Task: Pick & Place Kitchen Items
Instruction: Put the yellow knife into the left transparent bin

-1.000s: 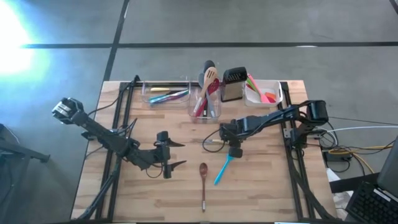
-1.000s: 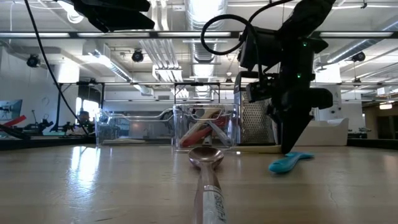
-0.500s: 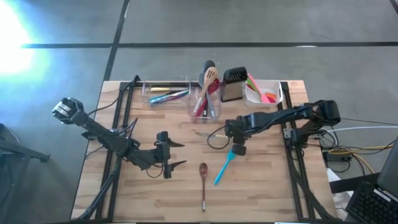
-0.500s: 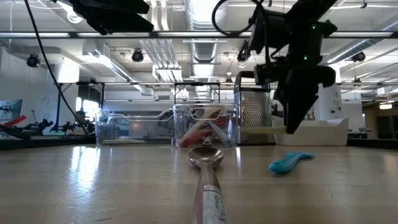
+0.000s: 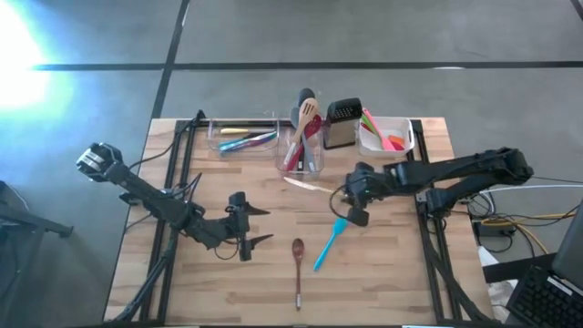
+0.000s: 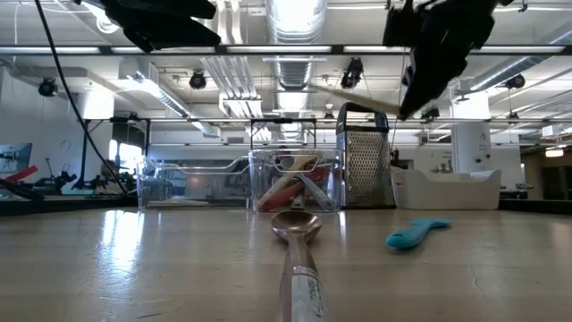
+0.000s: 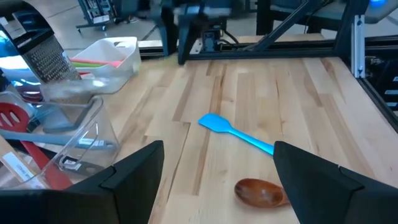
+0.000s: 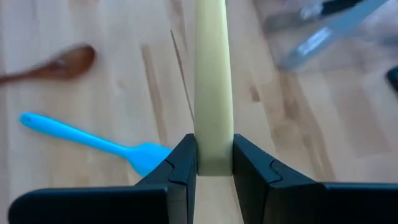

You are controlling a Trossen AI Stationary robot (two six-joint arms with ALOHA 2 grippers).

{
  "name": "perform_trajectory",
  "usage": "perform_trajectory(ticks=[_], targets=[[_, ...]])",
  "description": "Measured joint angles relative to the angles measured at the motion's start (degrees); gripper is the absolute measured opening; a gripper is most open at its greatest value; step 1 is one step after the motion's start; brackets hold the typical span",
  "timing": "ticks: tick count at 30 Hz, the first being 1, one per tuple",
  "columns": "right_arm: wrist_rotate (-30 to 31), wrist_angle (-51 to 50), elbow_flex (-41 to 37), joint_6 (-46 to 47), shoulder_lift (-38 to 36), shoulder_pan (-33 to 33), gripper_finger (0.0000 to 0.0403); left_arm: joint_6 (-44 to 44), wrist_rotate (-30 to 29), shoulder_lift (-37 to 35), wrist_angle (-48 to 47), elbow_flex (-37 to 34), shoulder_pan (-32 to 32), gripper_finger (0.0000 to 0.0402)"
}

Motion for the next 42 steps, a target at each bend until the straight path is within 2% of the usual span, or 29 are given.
perform_trajectory(ticks=[4,7,13,18,21,24,31,36,42], targets=[[4.6,3.0,-0.9,2.1,-4.3,3.8,0.0063,-0.3,-0.8,0.0,1.6,-1.5,0.0,0.0305],[8.0,12.1,-3.6,2.5,-6.9,7.7,0.0063,0.1,-1.9,0.0,6.7,-3.4,0.3,0.0305],[9.8,45.5,-13.7,-5.2,-7.9,14.2,0.0063,6.5,-1.5,0.0,27.6,-8.5,1.5,0.0305],[9.8,77.5,-20.9,-14.9,-3.4,16.3,0.0063,12.3,5.8,2.1,44.5,-12.1,3.2,0.0305],[9.9,87.9,-22.2,-17.4,0.6,16.3,0.0063,14.2,9.5,4.3,49.0,-11.7,5.2,0.0305],[9.8,92.7,-21.7,-17.8,5.3,16.3,0.0063,16.2,11.3,6.7,49.7,-8.7,7.5,0.0305],[9.0,92.8,-18.4,-17.2,12.4,16.3,0.0063,20.5,19.1,9.1,47.3,-0.4,11.6,0.0305],[7.7,93.2,-17.0,-16.9,14.0,16.3,0.0063,19.4,22.9,10.4,42.2,3.8,13.4,0.0305],[6.4,93.1,-16.5,-17.8,13.8,16.3,0.0063,18.8,26.5,14.3,40.9,8.6,15.3,0.0305]])
